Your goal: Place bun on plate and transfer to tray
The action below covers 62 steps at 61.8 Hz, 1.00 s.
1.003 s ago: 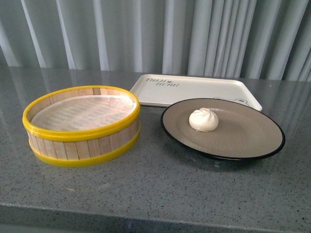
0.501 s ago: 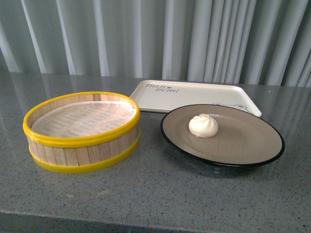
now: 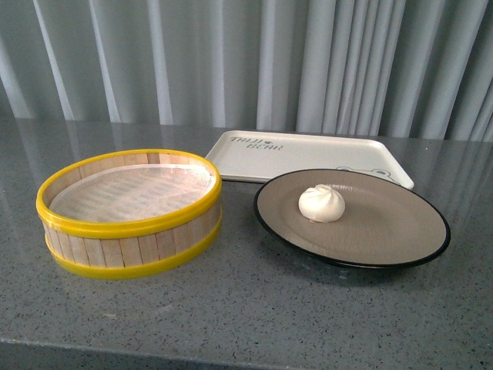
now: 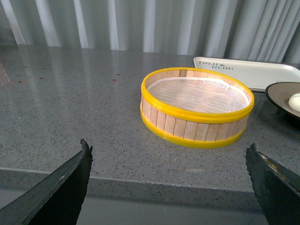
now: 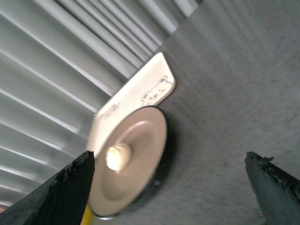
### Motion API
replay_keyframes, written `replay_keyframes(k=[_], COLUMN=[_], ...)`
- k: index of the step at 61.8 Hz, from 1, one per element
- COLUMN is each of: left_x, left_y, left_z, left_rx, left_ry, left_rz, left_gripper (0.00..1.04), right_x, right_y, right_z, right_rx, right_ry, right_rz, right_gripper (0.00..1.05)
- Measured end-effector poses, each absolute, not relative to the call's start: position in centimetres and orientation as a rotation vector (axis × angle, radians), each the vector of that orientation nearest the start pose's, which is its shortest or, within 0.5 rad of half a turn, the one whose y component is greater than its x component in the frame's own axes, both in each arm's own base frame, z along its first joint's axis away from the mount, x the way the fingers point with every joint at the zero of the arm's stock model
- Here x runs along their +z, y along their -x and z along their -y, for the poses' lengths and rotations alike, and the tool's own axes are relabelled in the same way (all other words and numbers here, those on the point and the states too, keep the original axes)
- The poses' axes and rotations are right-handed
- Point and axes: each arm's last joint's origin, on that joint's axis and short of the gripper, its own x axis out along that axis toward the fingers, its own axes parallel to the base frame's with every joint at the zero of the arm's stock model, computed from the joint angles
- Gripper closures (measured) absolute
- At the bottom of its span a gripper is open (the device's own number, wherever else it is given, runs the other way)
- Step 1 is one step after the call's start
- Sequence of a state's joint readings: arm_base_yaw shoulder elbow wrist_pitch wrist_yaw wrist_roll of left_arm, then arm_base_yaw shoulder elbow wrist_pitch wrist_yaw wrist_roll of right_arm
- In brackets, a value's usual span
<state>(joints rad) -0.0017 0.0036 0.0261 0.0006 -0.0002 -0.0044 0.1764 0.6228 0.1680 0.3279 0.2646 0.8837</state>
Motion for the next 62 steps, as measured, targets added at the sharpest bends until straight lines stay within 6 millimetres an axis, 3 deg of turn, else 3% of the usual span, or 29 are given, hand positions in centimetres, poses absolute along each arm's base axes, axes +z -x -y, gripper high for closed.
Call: replay_keyframes(k=[10, 24, 62], left_x=[17.2, 17.2, 17.2], left_y=[-9.6, -9.6, -9.6], left_z=[0.0, 0.0, 0.0], left_rx=[-0.002, -0.002, -0.002], left_ry=[0.004, 0.004, 0.004], left_rz=[0.023, 0.023, 0.023], left_gripper=[0.07, 0.07, 0.07], right_x=[18.8, 17.9, 15.9], right_y=[-18.1, -20.1, -25.1], right_z=[-4.1, -6.9, -7.1], right_rx=[-0.122, -0.114, -0.15], right_ry=[-1.162, -1.282, -1.403], right_rz=[-0.189, -0.338, -0.483], right_gripper=[0.08, 0.08, 0.08])
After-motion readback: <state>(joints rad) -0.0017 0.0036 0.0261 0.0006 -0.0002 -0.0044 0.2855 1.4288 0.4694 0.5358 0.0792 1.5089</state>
